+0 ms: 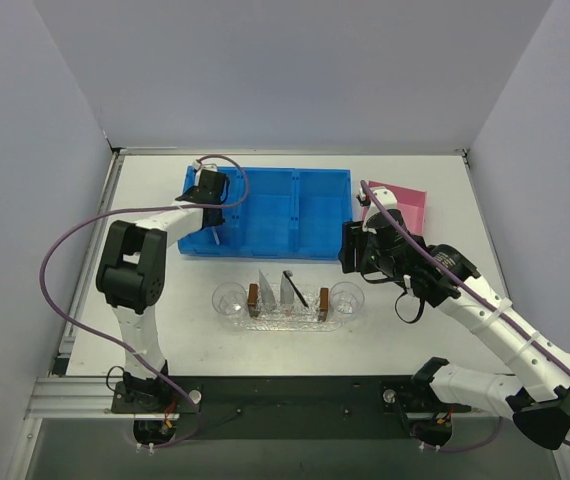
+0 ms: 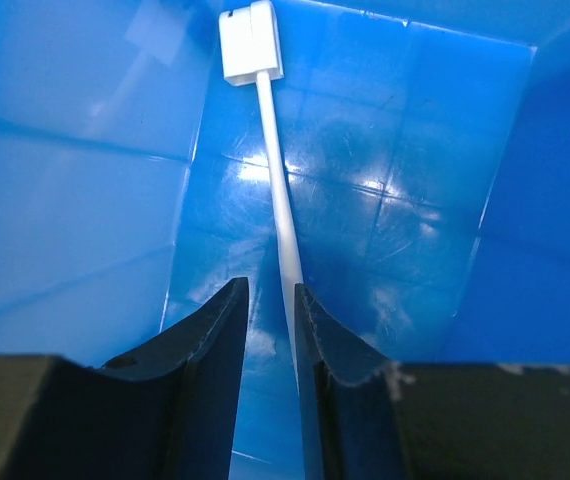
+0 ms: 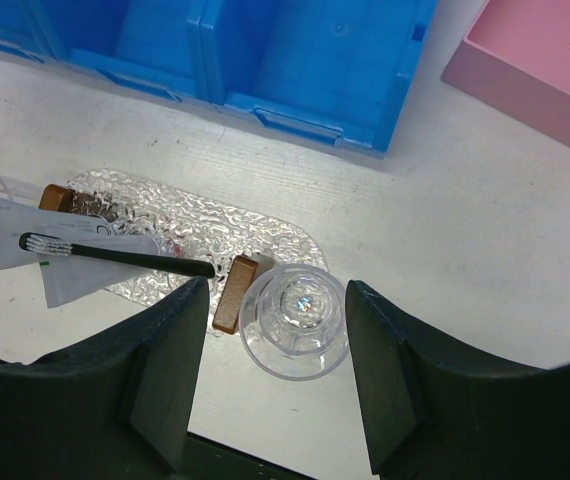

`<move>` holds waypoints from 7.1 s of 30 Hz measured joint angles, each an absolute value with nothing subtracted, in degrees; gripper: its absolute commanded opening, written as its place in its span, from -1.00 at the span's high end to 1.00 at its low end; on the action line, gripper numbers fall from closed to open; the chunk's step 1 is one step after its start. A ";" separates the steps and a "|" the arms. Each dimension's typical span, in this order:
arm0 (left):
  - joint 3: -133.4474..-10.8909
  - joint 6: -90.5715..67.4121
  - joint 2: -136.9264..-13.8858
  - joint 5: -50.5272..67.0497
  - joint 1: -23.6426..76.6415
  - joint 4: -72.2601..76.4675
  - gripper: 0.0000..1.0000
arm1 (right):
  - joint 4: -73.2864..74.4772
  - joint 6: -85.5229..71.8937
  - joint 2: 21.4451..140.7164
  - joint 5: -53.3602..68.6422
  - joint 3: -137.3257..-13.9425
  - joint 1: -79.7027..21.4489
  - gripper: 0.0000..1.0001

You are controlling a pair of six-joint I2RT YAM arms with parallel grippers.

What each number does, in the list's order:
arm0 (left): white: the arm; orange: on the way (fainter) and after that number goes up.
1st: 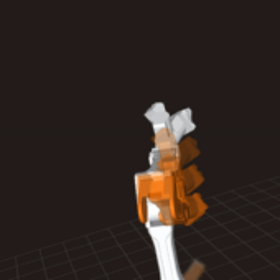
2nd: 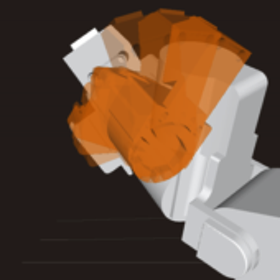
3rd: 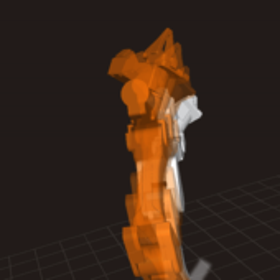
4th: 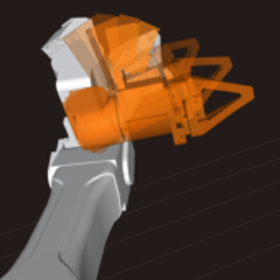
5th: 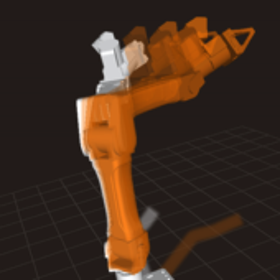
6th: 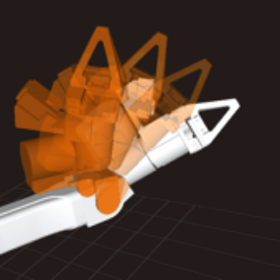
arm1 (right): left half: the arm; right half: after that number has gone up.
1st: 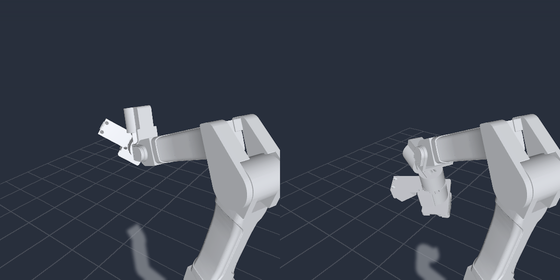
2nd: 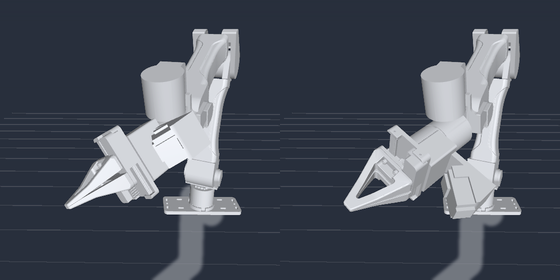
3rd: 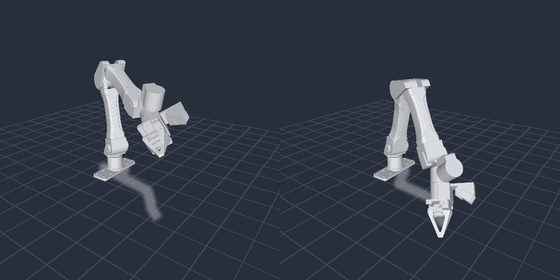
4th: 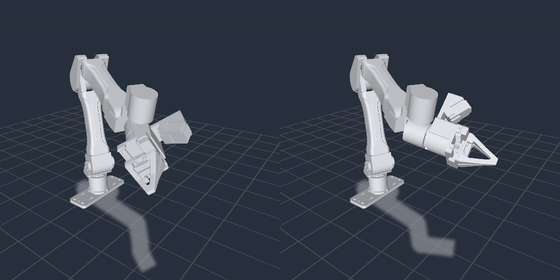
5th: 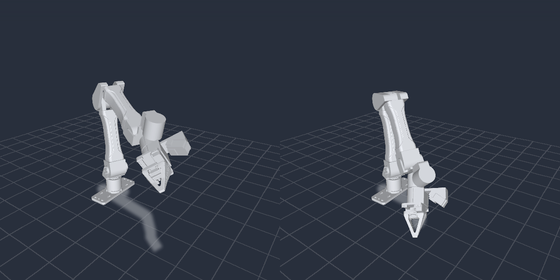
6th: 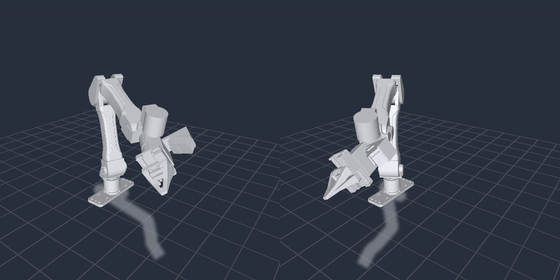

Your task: Prepare toiletry sets of a toothbrush and toothpaste on the tray

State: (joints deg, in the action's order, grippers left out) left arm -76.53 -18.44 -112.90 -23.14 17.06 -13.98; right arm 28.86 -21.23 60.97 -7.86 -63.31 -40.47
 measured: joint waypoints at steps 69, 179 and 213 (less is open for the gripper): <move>-60.10 -2.42 -71.79 -21.06 30.06 -2.15 1.00 | 30.26 -19.59 59.53 -2.15 -70.76 -40.03 -0.26; -53.15 -0.86 -61.01 -7.86 38.48 1.08 -0.49 | 30.74 -18.72 60.62 2.87 -78.28 -37.60 1.00; -54.48 -5.32 -64.64 -15.94 35.16 -4.43 -0.50 | 38.35 -16.19 78.00 -33.87 -83.61 -76.36 1.00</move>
